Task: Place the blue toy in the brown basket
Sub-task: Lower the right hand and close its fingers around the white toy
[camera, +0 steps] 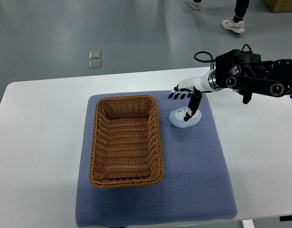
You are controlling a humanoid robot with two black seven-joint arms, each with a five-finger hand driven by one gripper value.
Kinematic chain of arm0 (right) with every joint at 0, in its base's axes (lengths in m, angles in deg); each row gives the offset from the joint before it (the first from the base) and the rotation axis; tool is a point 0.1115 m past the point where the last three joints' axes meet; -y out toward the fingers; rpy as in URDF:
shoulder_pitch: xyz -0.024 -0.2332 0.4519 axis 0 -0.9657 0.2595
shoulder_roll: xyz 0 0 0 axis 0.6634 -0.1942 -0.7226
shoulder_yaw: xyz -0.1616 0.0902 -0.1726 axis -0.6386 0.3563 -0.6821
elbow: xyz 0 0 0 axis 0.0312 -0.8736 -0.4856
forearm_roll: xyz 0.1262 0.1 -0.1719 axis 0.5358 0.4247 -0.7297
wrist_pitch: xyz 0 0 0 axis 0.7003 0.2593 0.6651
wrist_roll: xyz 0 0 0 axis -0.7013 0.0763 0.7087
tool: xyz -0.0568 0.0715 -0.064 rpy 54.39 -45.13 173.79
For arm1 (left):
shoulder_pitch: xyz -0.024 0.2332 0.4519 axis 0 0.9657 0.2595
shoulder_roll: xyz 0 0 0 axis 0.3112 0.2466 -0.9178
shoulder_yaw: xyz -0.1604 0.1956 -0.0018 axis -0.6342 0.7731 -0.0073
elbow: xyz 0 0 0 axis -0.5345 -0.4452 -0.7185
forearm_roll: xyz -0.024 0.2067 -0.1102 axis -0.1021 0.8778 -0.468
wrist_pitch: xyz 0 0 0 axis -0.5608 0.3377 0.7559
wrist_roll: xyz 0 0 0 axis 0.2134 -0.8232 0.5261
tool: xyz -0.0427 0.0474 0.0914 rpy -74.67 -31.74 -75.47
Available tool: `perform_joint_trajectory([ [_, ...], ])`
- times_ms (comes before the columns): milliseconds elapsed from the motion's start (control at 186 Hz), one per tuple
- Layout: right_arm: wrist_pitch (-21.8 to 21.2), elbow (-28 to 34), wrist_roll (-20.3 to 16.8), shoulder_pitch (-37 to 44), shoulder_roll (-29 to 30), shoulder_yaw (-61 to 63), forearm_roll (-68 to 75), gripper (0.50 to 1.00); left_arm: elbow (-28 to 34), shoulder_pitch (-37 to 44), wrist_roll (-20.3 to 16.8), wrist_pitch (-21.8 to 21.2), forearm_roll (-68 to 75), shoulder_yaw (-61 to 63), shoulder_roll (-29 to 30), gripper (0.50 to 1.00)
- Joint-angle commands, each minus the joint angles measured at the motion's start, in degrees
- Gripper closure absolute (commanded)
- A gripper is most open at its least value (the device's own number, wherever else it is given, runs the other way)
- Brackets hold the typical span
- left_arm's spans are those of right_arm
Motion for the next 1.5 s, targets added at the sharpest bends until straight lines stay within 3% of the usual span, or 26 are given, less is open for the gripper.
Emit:
perform_joint_trajectory([
  [0, 1.5, -0.4, 0.1, -0.9, 1.5, -0.1, -0.9, 0.593, 0.0, 0.0, 0.0, 0.0, 0.0, 0.0, 0.0, 0.500],
  [668, 1.5, -1.5, 0.6, -2.3, 1.6, -0.2, -10.9, 0.617, 0.0, 0.0, 0.0, 0.0, 0.0, 0.0, 0.0, 0.500],
  [992, 0.0, -1.5, 0.6, -2.5, 1.0, -0.3, -10.9, 0.760, 0.0, 0.0, 0.0, 0.0, 0.0, -0.1, 0.0, 0.500],
  [1223, -1.3, -1.2, 0.5, -2.5, 0.7, -0.3, -10.9, 0.940, 0.0, 0.0, 0.0, 0.0, 0.0, -0.1, 0.0, 0.500],
  [1493, -1.5, -1.3, 0.5, -0.2, -2.1, -0.1, -10.7, 0.946, 0.0, 0.0, 0.1, 0.0, -0.1, 0.0, 0.0, 0.500],
])
